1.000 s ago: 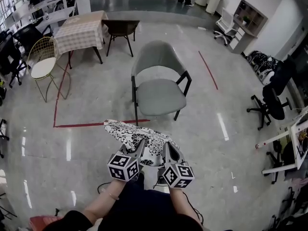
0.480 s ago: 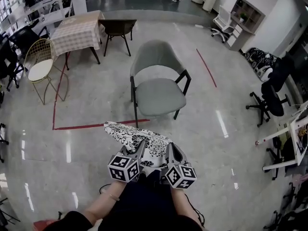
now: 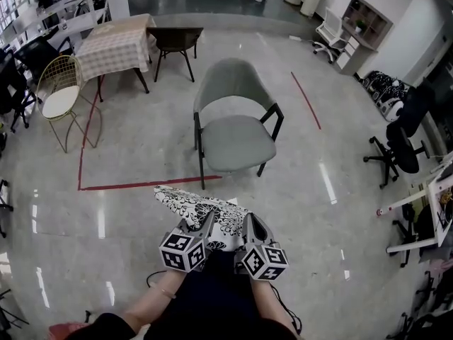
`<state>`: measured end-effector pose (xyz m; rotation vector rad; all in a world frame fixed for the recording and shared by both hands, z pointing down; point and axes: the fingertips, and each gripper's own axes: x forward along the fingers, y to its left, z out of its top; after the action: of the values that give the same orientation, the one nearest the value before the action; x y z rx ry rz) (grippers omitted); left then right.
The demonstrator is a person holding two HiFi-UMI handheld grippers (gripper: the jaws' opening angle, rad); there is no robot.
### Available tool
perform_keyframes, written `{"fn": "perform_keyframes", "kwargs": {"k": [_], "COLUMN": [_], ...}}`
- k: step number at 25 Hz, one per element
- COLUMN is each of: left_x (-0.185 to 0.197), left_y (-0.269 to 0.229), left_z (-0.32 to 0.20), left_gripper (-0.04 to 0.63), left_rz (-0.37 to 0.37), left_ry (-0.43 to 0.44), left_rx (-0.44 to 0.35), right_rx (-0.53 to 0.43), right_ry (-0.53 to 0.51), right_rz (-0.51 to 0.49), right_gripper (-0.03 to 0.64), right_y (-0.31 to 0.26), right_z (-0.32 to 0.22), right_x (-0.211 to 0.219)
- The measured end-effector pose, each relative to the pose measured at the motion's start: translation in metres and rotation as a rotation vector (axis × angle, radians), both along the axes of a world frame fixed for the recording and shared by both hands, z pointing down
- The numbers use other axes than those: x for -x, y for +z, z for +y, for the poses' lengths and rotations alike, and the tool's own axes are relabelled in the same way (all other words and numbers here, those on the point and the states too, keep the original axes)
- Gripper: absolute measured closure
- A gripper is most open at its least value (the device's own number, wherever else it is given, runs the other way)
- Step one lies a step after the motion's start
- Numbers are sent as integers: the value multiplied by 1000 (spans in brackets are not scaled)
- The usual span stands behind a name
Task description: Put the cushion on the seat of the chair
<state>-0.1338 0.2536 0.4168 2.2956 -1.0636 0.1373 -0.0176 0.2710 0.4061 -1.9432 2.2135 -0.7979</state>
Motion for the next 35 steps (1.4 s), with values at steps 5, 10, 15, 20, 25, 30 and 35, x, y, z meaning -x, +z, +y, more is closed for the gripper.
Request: {"fn": "perform_keyframes", "kwargs": {"k": [5,10,15,20,25,30,35], "left_x": [2,-6,-15,-23,-33,-49,-64], "left_y": [-1,-5,-4,-3,3,4,6], "left_z": [-21,-46,-76,-108,-135,-161,-185], "left_gripper": [565,565,565,565,565,565,565], "left_rz": [-6,-14,-10,-3,-13,-18,-15], "left_ry": [-25,-20,-33,-57,-65,-61,-53], "left_rx": [-2,-5,6,16,33,42,45], "right_rx": [-10,0,14,17,22,22,24], "right_ry": [-24,-36,-47,-60,-75,-85,-82], "right_rz": [-9,-12,-9,-8,-10,-13,-17], "right_gripper": [626,626,626,626,626,626,626], "right_y": [-3,-3,-1,1,3,1,2], "right_z": [-24,-52,-82,-115,-147,-174,-199], "right_x": [0,-3,-15,-28,-40,-54,-69]}}
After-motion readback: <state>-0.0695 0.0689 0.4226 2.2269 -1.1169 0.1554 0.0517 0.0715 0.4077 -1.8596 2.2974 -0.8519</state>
